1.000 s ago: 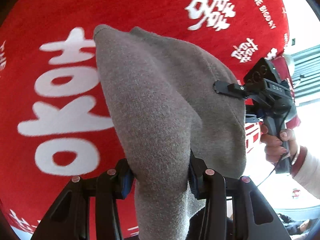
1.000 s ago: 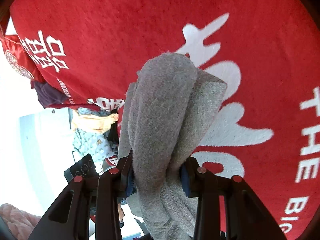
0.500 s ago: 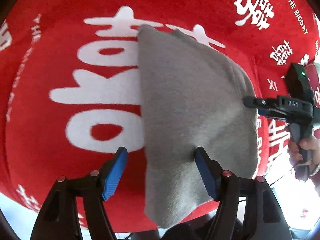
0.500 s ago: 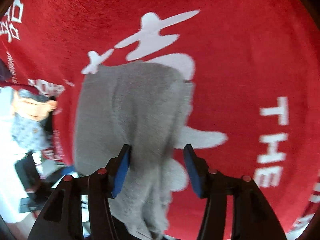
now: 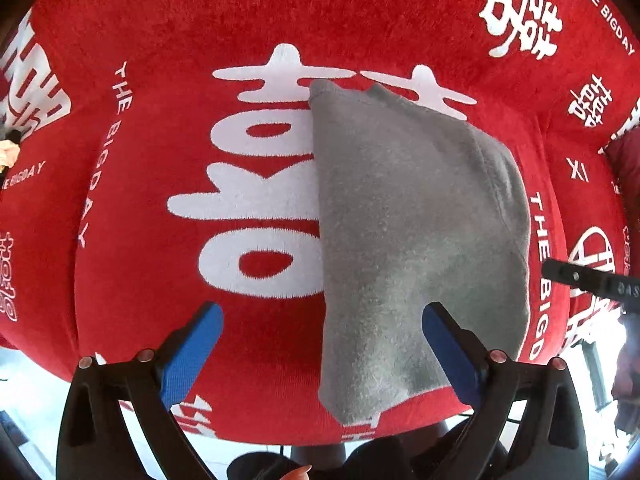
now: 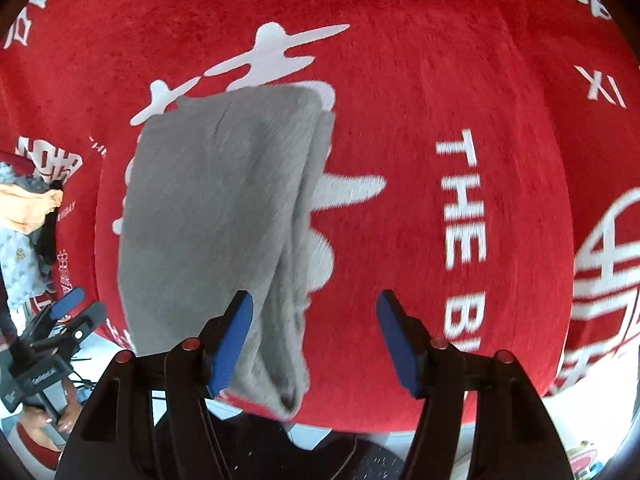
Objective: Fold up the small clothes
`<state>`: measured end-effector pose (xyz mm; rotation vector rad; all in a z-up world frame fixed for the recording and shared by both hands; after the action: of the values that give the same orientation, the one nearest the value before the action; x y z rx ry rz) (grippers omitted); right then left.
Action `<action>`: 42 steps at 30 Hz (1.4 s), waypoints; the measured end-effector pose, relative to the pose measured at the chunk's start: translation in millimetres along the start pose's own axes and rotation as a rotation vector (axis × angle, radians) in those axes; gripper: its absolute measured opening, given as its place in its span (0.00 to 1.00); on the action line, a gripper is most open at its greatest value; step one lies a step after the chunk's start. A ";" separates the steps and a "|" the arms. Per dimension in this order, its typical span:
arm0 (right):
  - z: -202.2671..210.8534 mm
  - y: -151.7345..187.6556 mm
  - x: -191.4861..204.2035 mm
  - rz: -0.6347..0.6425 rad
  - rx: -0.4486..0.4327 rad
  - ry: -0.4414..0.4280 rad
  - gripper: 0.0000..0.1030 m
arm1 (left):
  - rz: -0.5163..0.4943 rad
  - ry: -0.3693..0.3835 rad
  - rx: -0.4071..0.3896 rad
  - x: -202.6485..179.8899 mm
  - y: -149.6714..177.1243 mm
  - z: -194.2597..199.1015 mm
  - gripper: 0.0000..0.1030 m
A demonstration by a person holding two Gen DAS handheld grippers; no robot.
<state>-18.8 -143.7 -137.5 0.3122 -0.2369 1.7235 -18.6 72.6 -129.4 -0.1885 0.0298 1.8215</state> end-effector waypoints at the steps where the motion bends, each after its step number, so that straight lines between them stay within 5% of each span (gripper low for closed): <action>1: 4.2 4.4 3.7 -0.001 -0.001 0.004 0.68 | -0.001 -0.002 -0.003 -0.8 0.7 2.7 0.97; 6: 24.8 16.9 29.9 0.015 -0.027 0.026 0.79 | -0.016 -0.031 -0.051 -6.9 6.0 25.5 0.97; 19: 74.5 19.0 78.6 0.070 -0.123 0.140 0.84 | -0.031 -0.108 -0.085 -12.0 10.4 68.6 0.97; 31: 100.6 21.0 104.3 0.124 -0.084 0.220 0.84 | -0.021 -0.071 -0.072 -15.6 12.9 100.5 0.97; 42: 121.0 25.5 104.4 0.035 -0.076 0.217 0.84 | -0.088 -0.004 -0.032 -24.3 11.8 128.8 0.97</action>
<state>-51.4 -91.1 12.0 0.0645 -0.1497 1.7632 -38.5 61.7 0.2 -0.2055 -0.0103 1.7355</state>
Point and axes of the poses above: each gripper's, at about its wrist camera, not at the fingertips, and z roughly against the way its jaws point, x to its left, y to its underside, the point moved 1 cm from there along -z, roughly the way its jaws point, and after that the axes turned 15 degrees about z, right-handed, at the moved point
